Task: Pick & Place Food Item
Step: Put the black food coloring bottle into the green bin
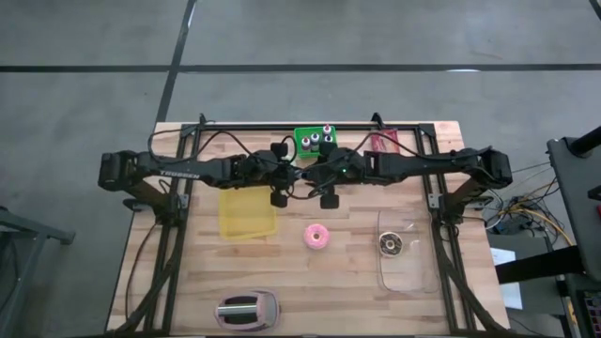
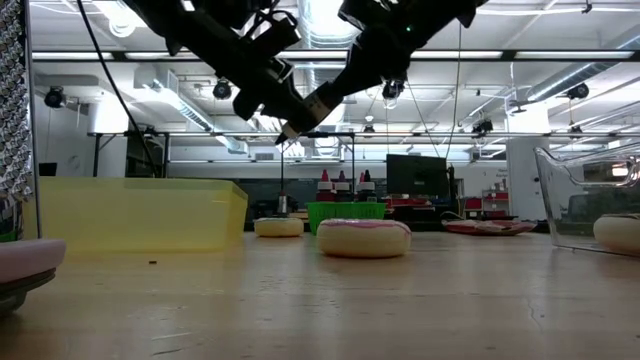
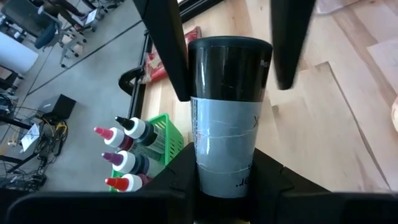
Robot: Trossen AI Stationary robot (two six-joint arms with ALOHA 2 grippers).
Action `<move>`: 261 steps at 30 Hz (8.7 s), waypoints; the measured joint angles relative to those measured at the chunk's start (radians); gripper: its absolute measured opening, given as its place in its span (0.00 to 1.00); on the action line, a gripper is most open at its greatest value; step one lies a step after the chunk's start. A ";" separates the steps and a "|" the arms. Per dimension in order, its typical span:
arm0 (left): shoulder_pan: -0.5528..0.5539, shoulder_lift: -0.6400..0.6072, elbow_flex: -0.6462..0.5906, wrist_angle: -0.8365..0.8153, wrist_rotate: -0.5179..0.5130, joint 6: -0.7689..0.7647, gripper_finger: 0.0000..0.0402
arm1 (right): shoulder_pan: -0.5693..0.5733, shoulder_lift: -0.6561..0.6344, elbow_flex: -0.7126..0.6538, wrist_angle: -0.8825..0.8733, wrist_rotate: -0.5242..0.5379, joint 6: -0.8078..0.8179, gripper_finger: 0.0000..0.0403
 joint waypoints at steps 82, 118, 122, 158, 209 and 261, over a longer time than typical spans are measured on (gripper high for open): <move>0.000 -0.150 -0.003 -0.108 0.093 0.074 0.30 | 0.002 -0.019 -0.088 0.222 0.011 0.065 0.33; 0.006 -0.385 -0.063 -0.005 0.254 -0.054 0.62 | -0.074 -0.070 -0.472 1.035 0.018 0.091 0.33; 0.029 -0.412 -0.160 0.193 0.254 -0.067 0.62 | -0.084 -0.070 -0.545 1.218 0.008 0.096 0.33; 0.184 -0.066 -0.257 1.294 0.667 -0.500 0.62 | -0.101 0.139 -0.398 1.784 -0.335 0.105 0.32; 0.270 -0.286 0.161 0.006 0.713 -0.263 0.62 | -0.138 0.139 -0.400 1.732 -0.398 0.183 0.32; 0.267 -0.270 0.232 -0.106 0.721 -0.186 0.34 | -0.153 0.139 -0.390 1.705 -0.397 0.217 0.32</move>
